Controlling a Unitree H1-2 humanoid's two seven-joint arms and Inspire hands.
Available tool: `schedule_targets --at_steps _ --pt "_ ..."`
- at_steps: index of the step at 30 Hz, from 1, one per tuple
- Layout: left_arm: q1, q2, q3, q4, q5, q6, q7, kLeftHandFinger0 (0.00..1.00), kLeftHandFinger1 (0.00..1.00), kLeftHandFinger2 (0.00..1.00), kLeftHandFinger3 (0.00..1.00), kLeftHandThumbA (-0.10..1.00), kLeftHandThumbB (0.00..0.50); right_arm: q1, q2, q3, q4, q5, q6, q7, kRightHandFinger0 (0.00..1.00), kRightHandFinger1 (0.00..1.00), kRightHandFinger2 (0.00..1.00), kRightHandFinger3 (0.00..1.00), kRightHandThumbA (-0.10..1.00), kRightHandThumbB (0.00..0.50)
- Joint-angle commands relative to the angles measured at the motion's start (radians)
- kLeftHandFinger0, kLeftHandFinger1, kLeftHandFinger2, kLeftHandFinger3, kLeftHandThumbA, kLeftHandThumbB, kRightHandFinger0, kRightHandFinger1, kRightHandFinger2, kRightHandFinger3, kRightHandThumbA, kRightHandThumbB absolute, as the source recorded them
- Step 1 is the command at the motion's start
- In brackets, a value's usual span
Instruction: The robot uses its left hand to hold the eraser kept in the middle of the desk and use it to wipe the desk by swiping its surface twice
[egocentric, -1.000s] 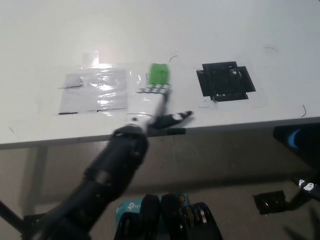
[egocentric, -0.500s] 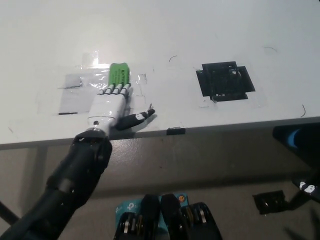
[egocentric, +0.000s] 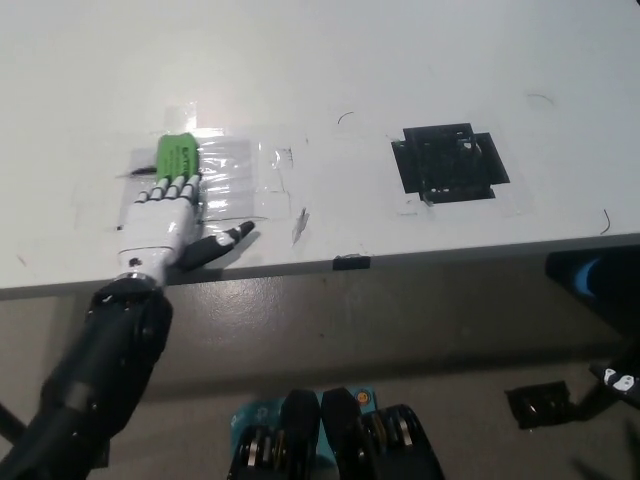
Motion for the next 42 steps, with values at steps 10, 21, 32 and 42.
schedule_targets --at_steps 10,21,32,42 --pt "0.345 0.086 0.027 0.202 -0.126 0.132 -0.309 1.0 1.0 1.0 1.0 1.0 0.5 -0.006 -0.031 -0.035 -0.055 0.009 -0.007 -0.007 1.0 1.0 1.0 1.0 1.0 0.004" --pt "0.334 0.065 0.036 0.176 -0.134 0.116 -0.286 1.0 1.0 1.0 1.0 1.0 0.5 -0.005 -0.031 -0.031 -0.05 0.009 -0.013 -0.004 1.0 1.0 1.0 1.0 1.0 0.008" --pt "0.249 0.149 0.092 -0.189 -0.112 -0.021 -0.042 1.0 1.0 1.0 1.0 1.0 0.392 0.018 -0.032 -0.029 -0.057 0.006 0.002 0.003 1.0 1.0 1.0 1.0 1.0 0.0" --pt "0.105 0.22 0.159 -0.431 -0.074 -0.016 -0.011 1.0 1.0 1.0 1.0 1.0 0.32 0.035 -0.041 -0.025 -0.065 0.009 0.013 0.013 1.0 1.0 1.0 1.0 1.0 0.022"
